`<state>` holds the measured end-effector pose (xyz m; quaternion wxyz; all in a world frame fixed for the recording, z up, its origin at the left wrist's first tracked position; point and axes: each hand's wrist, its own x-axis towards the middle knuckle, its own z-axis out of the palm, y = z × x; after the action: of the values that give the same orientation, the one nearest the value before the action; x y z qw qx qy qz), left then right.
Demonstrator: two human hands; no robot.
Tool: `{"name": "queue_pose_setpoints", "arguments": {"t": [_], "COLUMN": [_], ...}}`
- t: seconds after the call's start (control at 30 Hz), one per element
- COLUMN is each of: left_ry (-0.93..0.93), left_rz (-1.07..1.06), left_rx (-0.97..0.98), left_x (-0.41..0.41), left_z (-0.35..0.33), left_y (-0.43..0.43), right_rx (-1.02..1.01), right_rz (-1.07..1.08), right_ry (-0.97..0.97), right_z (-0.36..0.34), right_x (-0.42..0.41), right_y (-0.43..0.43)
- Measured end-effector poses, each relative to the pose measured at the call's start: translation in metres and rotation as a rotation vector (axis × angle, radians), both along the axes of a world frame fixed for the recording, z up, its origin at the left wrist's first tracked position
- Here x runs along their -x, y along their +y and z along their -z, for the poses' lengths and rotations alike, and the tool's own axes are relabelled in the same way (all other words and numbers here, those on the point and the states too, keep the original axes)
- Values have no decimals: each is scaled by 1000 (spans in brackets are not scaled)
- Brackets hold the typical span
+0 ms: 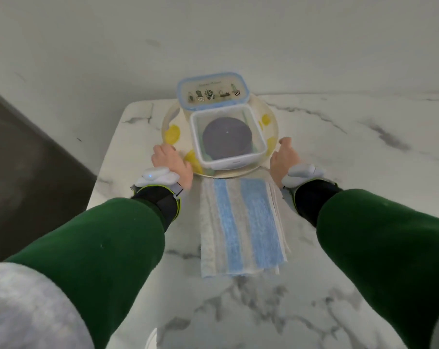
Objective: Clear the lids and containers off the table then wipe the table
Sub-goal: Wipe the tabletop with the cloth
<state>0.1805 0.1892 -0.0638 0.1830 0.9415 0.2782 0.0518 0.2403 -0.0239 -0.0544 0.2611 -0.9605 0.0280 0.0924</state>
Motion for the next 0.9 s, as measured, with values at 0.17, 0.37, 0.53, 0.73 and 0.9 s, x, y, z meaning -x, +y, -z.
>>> {"name": "queue_pose_setpoints", "arguments": {"t": [0.17,0.37,0.53,0.73,0.9], "left_ry": [137,191,137,110,109], "left_rz": [-103,-124,-121,-105,-106], "left_rx": [-34,-73,72,71,115], "left_x": [-30,-63,-75,-88,-88], "left_z": [12,19,26,37,39], "left_y": [20,38,51,69,75], "right_rx": [61,161,257,189,256], "right_rz": [-20,-10,-187,-202,-243], "right_ry": [129,169,199,198,174], "right_z": [14,21,13,7,6], "right_x": [-34,-70,-85,-99,-104], "right_y": [-1,-5,-8,-6,-5]}}
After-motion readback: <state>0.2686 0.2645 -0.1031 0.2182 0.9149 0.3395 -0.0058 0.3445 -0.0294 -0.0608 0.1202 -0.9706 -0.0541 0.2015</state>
